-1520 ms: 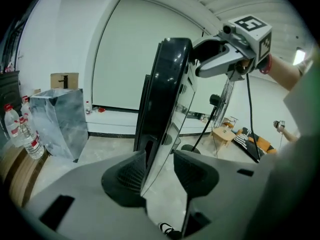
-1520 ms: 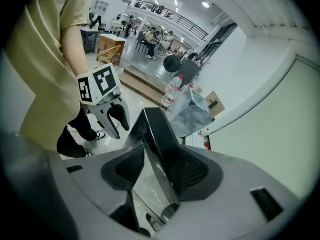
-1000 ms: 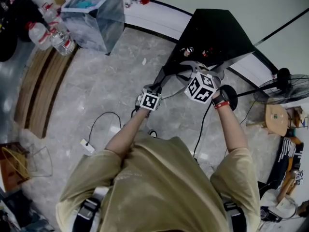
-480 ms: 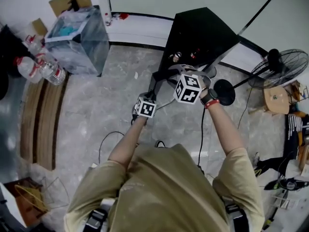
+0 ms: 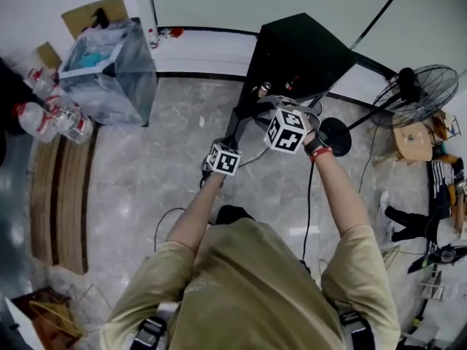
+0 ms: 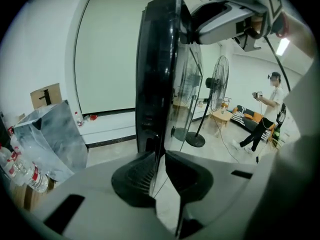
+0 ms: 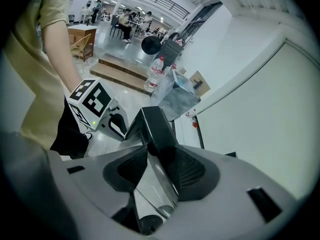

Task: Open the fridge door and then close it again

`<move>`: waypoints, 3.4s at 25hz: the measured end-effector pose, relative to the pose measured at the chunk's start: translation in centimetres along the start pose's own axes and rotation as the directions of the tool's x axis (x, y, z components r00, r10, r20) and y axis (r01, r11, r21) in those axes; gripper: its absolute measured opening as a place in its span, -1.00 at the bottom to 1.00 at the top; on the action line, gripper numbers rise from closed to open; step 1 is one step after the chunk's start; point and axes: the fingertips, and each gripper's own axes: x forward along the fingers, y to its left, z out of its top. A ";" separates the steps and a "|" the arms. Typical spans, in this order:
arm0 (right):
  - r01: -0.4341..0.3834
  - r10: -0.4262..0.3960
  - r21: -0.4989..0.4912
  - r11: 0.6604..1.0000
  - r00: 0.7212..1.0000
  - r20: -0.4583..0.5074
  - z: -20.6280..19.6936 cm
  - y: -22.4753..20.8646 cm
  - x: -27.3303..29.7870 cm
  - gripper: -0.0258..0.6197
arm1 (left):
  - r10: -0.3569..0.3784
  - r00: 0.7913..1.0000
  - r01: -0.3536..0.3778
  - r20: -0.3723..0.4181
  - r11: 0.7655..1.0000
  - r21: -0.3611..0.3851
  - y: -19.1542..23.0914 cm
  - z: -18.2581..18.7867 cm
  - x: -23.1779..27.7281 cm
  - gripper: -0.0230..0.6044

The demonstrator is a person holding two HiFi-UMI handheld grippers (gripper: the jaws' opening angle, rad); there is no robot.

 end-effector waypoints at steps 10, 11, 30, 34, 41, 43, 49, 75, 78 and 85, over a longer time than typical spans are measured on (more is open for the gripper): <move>-0.026 0.028 0.087 0.996 0.999 -0.022 1.2 -2.7 2.1 -0.34 | -0.038 0.999 0.038 -0.029 0.999 0.001 3.5 1.4 1.3 -0.69; -0.024 0.027 0.097 0.995 0.999 -0.022 1.4 -2.9 2.4 -0.34 | -0.037 0.999 0.037 -0.026 0.999 0.009 4.0 1.5 1.5 -0.69; -0.011 0.008 0.246 0.969 1.000 0.011 1.0 -11.9 8.1 -0.39 | -0.058 0.998 0.061 -0.030 0.993 0.105 11.8 7.8 8.6 -0.68; -0.020 0.023 0.298 0.954 1.000 -0.007 0.7 -13.4 9.0 -0.40 | -0.073 0.997 0.076 -0.028 0.985 0.156 12.7 9.2 9.9 -0.68; -0.003 0.016 0.332 0.943 0.999 -0.037 0.2 -15.7 10.3 -0.41 | -0.096 0.994 0.103 -0.043 0.979 0.174 14.2 11.0 11.7 -0.67; -0.005 0.014 0.350 0.937 1.000 -0.023 0.1 -16.2 10.5 -0.41 | -0.101 0.994 0.108 -0.046 0.977 0.181 14.5 11.5 12.2 -0.67; 0.004 0.003 0.401 0.916 1.000 -0.016 -0.8 -18.0 11.2 -0.42 | -0.138 0.987 0.152 -0.078 0.966 0.209 15.2 12.6 14.0 -0.67; 0.156 -0.107 0.615 0.773 0.987 -0.116 -6.0 -27.0 15.0 -0.44 | -0.334 0.926 0.377 -0.175 0.846 0.376 17.5 20.1 23.7 -0.66; 0.177 -0.122 0.627 0.759 0.984 -0.130 -6.5 -27.6 15.2 -0.44 | -0.349 0.919 0.395 -0.185 0.832 0.389 17.4 20.7 24.5 -0.66; 0.212 -0.137 0.652 0.728 0.977 -0.165 -7.8 -28.9 15.6 -0.44 | -0.369 0.907 0.420 -0.202 0.805 0.419 17.3 22.2 26.0 -0.66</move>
